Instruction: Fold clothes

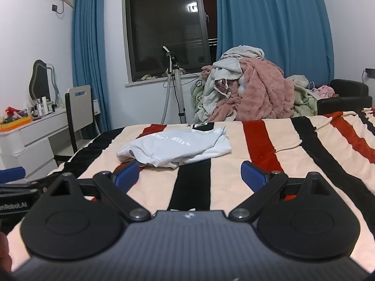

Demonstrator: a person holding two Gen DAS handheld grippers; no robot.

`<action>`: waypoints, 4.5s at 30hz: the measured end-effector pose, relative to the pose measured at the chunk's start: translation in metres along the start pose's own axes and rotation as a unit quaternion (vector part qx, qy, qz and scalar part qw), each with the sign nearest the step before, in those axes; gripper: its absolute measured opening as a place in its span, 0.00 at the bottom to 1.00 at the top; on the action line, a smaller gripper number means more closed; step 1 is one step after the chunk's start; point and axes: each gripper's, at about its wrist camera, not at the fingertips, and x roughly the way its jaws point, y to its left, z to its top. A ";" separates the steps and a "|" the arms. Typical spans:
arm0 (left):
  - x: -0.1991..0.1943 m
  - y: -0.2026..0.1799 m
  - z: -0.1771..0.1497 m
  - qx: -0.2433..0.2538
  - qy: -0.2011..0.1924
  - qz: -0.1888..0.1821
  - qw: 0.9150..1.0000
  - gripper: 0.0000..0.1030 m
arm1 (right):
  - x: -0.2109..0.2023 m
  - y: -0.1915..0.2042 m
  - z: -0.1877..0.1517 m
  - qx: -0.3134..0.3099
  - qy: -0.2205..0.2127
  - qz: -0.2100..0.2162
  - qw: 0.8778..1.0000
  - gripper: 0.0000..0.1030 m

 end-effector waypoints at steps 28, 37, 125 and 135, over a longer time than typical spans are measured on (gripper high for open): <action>0.063 -0.020 -0.004 0.050 0.039 -0.019 0.998 1.00 | 0.002 -0.013 0.085 0.025 -0.126 -0.028 0.991 0.92; 0.213 -0.027 0.011 0.079 0.087 -0.008 0.993 0.93 | 0.054 -0.056 0.034 0.087 -0.050 -0.025 0.995 0.92; 0.016 0.022 -0.007 -0.120 -0.016 -0.219 0.968 0.05 | 0.026 0.005 -0.025 0.111 0.001 -0.057 0.992 0.92; 0.014 0.037 -0.009 -0.168 -0.027 -0.209 0.963 0.05 | 0.053 -0.023 -0.042 0.117 0.134 -0.125 0.976 0.92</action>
